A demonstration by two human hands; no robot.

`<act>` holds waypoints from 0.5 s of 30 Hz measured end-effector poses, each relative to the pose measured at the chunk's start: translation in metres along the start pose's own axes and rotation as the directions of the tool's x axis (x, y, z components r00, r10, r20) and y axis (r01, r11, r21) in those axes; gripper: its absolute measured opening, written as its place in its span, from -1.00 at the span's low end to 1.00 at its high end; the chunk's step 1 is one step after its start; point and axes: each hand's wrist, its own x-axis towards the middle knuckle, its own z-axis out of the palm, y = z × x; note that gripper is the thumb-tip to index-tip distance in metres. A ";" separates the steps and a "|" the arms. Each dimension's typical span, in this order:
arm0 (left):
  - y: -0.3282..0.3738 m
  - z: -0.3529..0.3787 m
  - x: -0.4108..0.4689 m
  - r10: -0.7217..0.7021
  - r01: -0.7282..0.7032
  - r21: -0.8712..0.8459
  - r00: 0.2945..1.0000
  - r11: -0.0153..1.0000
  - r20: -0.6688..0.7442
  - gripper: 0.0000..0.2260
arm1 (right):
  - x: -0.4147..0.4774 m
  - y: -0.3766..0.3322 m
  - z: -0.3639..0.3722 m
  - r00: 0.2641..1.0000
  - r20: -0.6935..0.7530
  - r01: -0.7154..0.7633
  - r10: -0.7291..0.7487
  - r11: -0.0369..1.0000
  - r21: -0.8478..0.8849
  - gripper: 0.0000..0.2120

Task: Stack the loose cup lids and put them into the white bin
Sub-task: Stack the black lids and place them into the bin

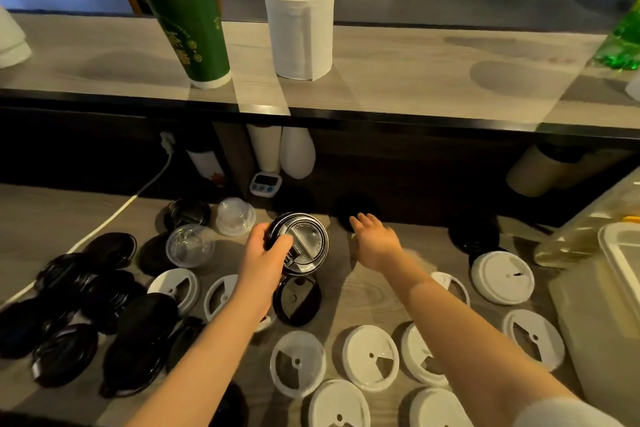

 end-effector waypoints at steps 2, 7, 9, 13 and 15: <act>0.001 -0.001 0.004 -0.003 0.003 -0.011 1.000 1.000 0.008 -0.82 | 0.001 -0.005 0.005 0.999 0.042 0.003 0.000 0.998 -0.064 -0.33; -0.003 0.002 0.010 -0.027 0.027 -0.017 1.000 0.999 0.012 -0.83 | -0.012 -0.001 0.024 0.989 -0.144 0.021 -0.031 0.998 -0.065 -0.52; -0.005 0.004 0.010 -0.034 0.034 -0.023 0.999 0.999 0.013 -0.83 | -0.017 0.003 0.034 0.968 -0.237 0.058 -0.075 0.995 -0.080 -0.62; -0.009 0.009 0.011 -0.054 0.055 -0.027 0.998 0.998 0.035 -0.82 | -0.026 0.011 0.043 0.944 -0.307 0.105 -0.123 0.992 -0.073 -0.73; -0.010 0.012 0.011 -0.059 0.060 -0.028 0.997 0.998 0.042 -0.84 | -0.031 0.014 0.042 0.937 -0.321 0.128 -0.138 0.990 -0.054 -0.73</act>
